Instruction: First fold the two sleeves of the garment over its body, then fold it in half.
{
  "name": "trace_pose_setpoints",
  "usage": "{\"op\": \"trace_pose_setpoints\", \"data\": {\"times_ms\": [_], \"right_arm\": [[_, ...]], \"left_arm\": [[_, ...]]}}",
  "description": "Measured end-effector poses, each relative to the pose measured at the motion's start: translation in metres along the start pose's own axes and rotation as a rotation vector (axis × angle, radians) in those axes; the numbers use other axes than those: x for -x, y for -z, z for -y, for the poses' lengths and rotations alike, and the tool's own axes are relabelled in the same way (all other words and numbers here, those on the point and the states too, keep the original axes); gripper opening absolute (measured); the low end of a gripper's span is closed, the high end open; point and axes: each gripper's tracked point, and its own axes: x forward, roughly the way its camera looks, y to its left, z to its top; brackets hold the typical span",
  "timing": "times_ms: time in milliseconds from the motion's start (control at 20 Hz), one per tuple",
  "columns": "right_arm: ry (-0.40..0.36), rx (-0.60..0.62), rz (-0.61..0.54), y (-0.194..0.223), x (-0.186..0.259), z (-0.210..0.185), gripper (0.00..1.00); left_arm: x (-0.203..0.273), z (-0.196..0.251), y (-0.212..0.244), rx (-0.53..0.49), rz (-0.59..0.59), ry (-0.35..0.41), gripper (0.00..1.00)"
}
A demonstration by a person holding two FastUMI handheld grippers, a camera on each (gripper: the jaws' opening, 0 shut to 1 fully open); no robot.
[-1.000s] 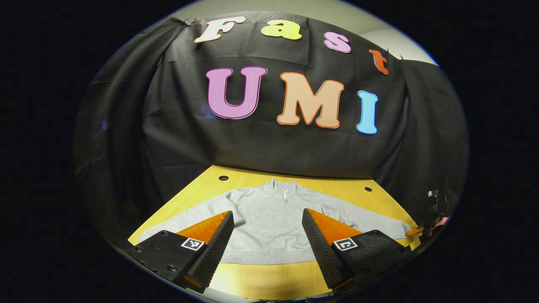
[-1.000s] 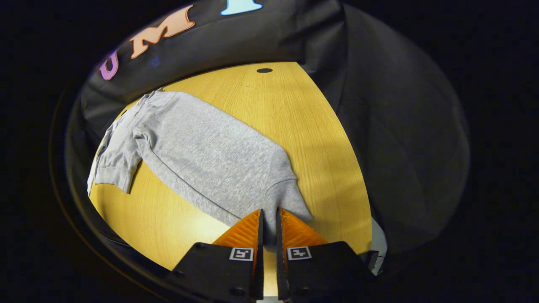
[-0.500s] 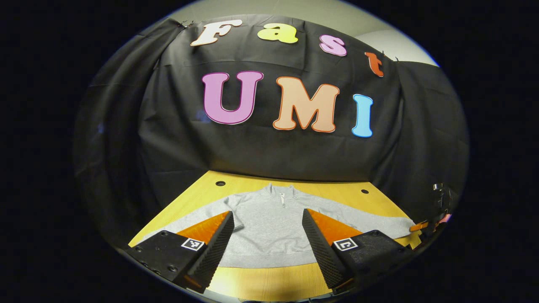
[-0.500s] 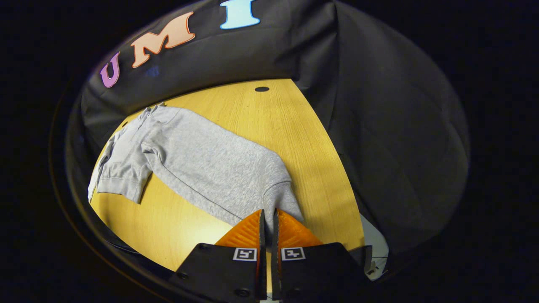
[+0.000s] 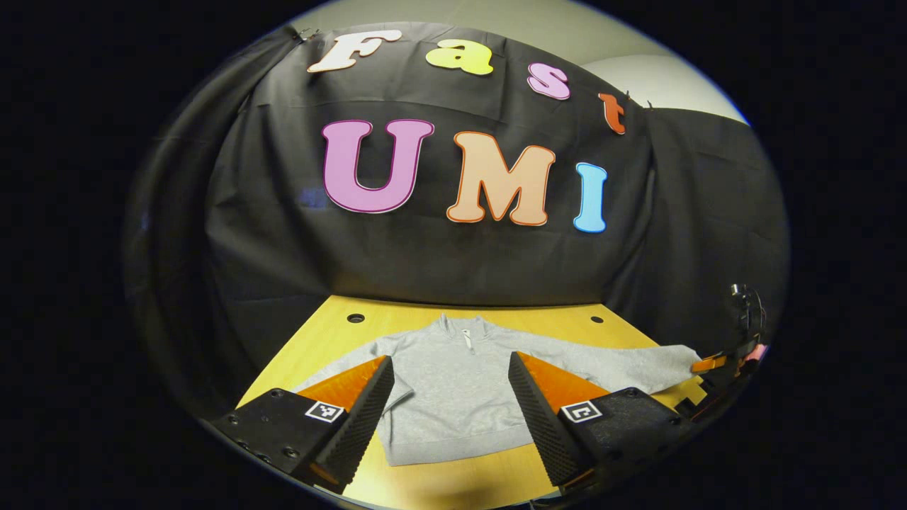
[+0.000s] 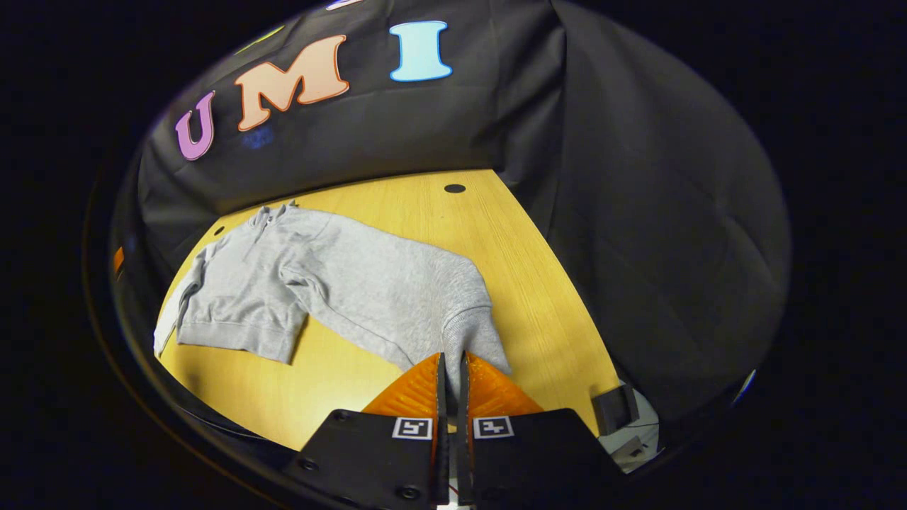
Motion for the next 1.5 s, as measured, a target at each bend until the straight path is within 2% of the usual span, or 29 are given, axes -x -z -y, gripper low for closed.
{"op": "trace_pose_setpoints", "data": {"times_ms": [250, 300, 550, 1000, 1200, 1500], "right_arm": [[-0.016, -0.034, 0.099, -0.031, 0.022, -0.075, 0.07], [-0.033, -0.040, 0.110, -0.037, 0.022, -0.094, 0.03], [-0.116, -0.044, 0.154, -0.058, 0.012, -0.188, 0.03], [-0.413, -0.060, 0.230, -0.129, -0.008, -0.395, 0.03], [-0.535, -0.029, 0.223, -0.141, -0.019, -0.484, 0.03], [-0.722, 0.004, 0.194, -0.142, -0.030, -0.617, 0.03]], "left_arm": [[-0.003, -0.035, -0.008, -0.012, 0.006, 0.057, 0.95], [-0.004, -0.042, -0.009, -0.013, 0.010, 0.064, 0.95], [-0.001, -0.074, -0.009, -0.008, 0.010, 0.075, 0.95], [0.010, -0.121, 0.013, 0.047, -0.037, 0.042, 0.95], [0.015, -0.143, 0.023, 0.074, -0.049, 0.005, 0.95], [0.025, -0.186, 0.056, 0.109, -0.099, -0.093, 0.95]]}}
